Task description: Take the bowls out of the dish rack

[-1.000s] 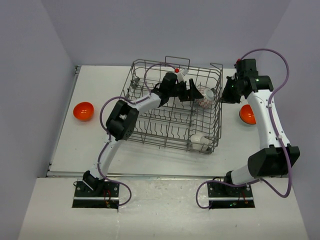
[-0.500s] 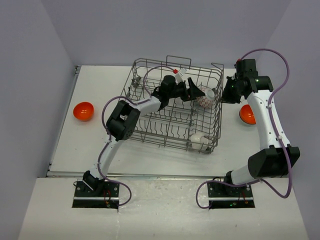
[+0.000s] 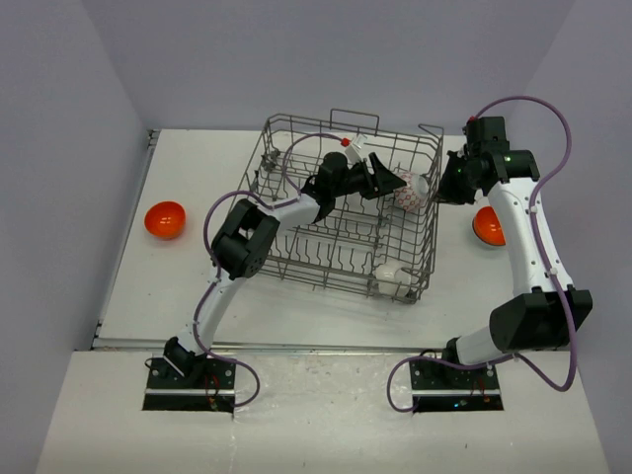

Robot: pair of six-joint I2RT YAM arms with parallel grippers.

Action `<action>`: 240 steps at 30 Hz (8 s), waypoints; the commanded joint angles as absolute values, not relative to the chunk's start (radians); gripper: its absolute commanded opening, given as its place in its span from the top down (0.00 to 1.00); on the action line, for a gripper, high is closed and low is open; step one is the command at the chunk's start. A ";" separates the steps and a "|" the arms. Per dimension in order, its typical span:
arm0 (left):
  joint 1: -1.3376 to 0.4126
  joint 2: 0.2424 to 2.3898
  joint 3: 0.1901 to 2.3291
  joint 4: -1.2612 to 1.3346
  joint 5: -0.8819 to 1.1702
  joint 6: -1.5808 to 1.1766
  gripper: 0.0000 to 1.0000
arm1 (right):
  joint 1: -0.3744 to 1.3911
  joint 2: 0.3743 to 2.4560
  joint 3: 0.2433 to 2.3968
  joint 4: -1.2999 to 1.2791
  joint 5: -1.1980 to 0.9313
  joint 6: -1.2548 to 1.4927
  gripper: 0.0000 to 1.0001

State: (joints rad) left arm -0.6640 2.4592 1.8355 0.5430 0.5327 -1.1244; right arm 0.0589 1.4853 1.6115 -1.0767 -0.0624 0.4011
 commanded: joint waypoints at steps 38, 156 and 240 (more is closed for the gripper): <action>-0.787 2.494 1.865 0.654 0.426 -1.312 0.59 | 0.189 1.531 1.729 -1.138 -0.074 0.469 1.00; -0.690 2.249 1.965 0.003 0.463 -0.726 1.00 | 0.179 1.532 1.692 -1.103 -0.078 0.465 1.00; 0.181 1.517 1.123 -0.874 -0.321 -0.503 1.00 | 0.071 1.658 1.795 -1.055 -0.026 0.457 1.00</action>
